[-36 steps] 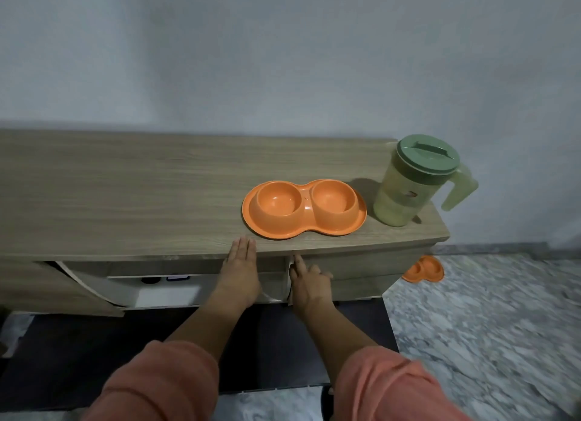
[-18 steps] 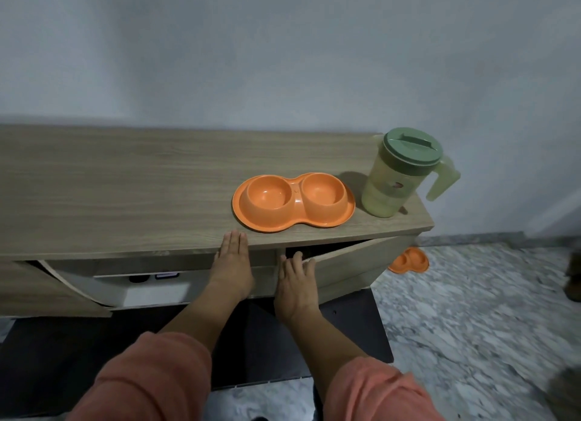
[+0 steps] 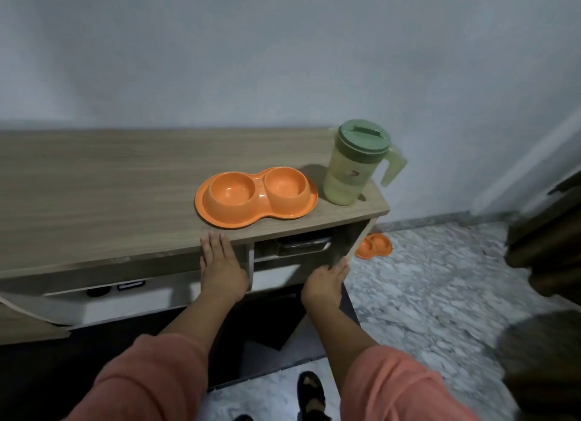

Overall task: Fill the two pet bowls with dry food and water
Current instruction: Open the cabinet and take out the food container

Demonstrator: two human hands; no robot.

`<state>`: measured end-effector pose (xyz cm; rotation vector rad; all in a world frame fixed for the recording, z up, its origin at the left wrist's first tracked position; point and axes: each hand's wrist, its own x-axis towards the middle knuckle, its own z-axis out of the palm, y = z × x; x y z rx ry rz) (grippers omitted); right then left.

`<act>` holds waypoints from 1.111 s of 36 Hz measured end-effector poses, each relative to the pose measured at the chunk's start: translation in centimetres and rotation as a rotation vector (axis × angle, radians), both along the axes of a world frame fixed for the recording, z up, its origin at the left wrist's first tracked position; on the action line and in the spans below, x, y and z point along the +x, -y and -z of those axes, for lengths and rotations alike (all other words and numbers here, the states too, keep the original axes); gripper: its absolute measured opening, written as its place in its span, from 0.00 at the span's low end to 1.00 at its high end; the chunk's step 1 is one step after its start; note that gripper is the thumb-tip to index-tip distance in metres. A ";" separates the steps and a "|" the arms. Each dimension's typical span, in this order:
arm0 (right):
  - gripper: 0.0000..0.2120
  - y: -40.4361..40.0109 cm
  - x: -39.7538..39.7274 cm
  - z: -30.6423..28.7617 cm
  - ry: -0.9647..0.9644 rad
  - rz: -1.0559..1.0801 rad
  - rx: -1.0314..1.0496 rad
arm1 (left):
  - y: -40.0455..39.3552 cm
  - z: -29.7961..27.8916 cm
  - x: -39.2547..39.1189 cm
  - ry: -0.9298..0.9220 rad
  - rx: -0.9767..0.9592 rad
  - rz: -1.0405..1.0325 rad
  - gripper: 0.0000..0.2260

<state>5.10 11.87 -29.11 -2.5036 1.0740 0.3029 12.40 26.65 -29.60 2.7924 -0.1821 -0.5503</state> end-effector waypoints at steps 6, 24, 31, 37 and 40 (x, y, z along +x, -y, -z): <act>0.24 3.7 -1.3 2.5 -0.127 0.046 -0.135 | 1.2 0.2 -0.4 0.000 -0.026 -0.012 0.38; 0.36 12.2 -5.7 2.5 -0.140 0.171 -0.103 | 3.6 1.5 -1.5 0.092 -0.046 -0.081 0.37; 0.36 15.4 -7.5 2.7 -0.095 0.091 -0.149 | 3.8 1.1 -1.5 0.081 -0.039 -0.118 0.37; 0.40 16.4 -8.1 2.9 0.041 -0.094 -0.242 | 5.3 1.7 -2.7 0.167 -0.163 -0.246 0.35; 0.37 15.9 -7.4 4.1 0.214 -0.262 -0.166 | 6.7 3.0 -4.0 0.278 -0.268 -0.309 0.32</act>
